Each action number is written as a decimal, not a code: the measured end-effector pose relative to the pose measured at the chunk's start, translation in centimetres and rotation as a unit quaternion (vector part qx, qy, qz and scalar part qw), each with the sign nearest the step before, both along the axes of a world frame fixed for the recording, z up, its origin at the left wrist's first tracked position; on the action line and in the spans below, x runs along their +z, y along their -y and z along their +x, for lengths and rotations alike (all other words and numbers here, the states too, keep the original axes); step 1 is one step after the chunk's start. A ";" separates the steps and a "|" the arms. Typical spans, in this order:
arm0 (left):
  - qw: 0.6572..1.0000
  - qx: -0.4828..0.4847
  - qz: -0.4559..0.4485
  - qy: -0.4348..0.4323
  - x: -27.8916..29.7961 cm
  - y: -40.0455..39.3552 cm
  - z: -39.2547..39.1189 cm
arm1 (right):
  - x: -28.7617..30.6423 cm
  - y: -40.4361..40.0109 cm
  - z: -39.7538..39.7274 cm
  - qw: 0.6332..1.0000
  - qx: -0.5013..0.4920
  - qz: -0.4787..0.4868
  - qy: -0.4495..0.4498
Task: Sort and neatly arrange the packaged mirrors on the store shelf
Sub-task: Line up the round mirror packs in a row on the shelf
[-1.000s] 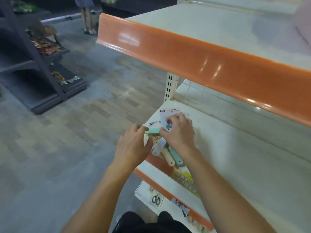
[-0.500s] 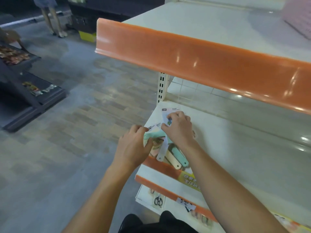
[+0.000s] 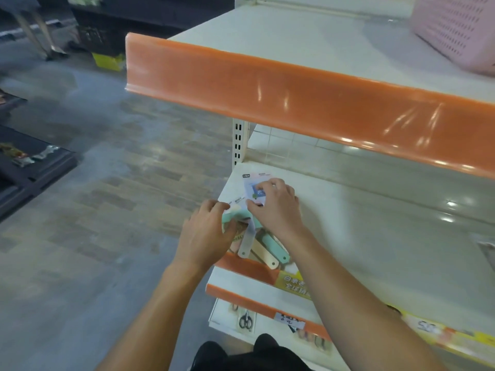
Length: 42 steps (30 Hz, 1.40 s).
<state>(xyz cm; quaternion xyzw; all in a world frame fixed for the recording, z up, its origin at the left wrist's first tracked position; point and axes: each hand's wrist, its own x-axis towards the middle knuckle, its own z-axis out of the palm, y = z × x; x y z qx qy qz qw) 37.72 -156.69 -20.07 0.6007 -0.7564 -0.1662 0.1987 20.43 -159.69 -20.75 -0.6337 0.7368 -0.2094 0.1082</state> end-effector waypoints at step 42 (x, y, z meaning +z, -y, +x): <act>0.937 -0.345 -0.045 -0.019 0.4 -19.4 -32.9 | -2.0 -32.8 -28.7 0.930 -0.315 -0.158 0.105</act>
